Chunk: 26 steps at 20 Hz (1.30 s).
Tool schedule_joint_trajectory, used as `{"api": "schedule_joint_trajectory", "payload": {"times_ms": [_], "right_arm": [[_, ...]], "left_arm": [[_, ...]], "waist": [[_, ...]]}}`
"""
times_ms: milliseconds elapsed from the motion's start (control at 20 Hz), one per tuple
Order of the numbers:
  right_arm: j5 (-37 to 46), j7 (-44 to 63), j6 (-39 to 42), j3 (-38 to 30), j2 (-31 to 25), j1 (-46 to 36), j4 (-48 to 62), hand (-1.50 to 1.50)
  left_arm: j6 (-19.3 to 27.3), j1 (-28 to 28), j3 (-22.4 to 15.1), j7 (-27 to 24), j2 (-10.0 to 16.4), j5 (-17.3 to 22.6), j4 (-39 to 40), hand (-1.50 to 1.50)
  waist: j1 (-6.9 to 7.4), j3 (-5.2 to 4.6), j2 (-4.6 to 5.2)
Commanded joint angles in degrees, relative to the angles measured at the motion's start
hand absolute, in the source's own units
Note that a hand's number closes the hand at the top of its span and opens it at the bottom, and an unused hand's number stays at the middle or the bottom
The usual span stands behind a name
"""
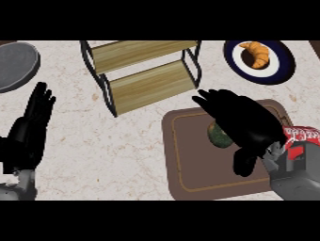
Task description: Pick the squash from the tray and place it in the tiered shelf
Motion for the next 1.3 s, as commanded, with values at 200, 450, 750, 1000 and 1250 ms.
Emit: {"api": "schedule_joint_trajectory", "payload": {"times_ms": [200,450,750,1000,1250], "right_arm": [[8.7,-4.5,1.8,-4.2,3.9,3.0,5.0,-1.5],[13.7,-12.9,-2.2,-5.4,4.1,5.9,11.0,-1.5],[21.2,-19.0,-3.8,-6.8,5.6,10.6,13.3,-1.5],[23.8,-19.7,-4.4,-8.5,11.4,10.1,16.0,-1.5],[27.1,-26.4,-4.6,-11.7,12.5,7.7,22.3,-1.5]], "left_arm": [[-2.1,-0.7,3.5,2.4,-0.8,-1.4,-1.1,0.0],[-2.6,5.9,1.1,0.0,-3.3,-3.8,-3.9,0.0],[-4.3,1.5,4.7,3.0,-4.2,-4.5,-3.9,0.0],[-6.1,1.6,5.0,3.6,-5.4,-5.5,-3.5,0.0],[-6.9,-0.1,6.2,3.8,-6.9,-7.2,-2.4,0.0]], "waist": [[-0.17,0.02,0.03],[0.16,0.03,0.04],[-0.11,0.03,0.03],[-0.05,0.03,0.03],[0.0,0.03,0.06]]}}
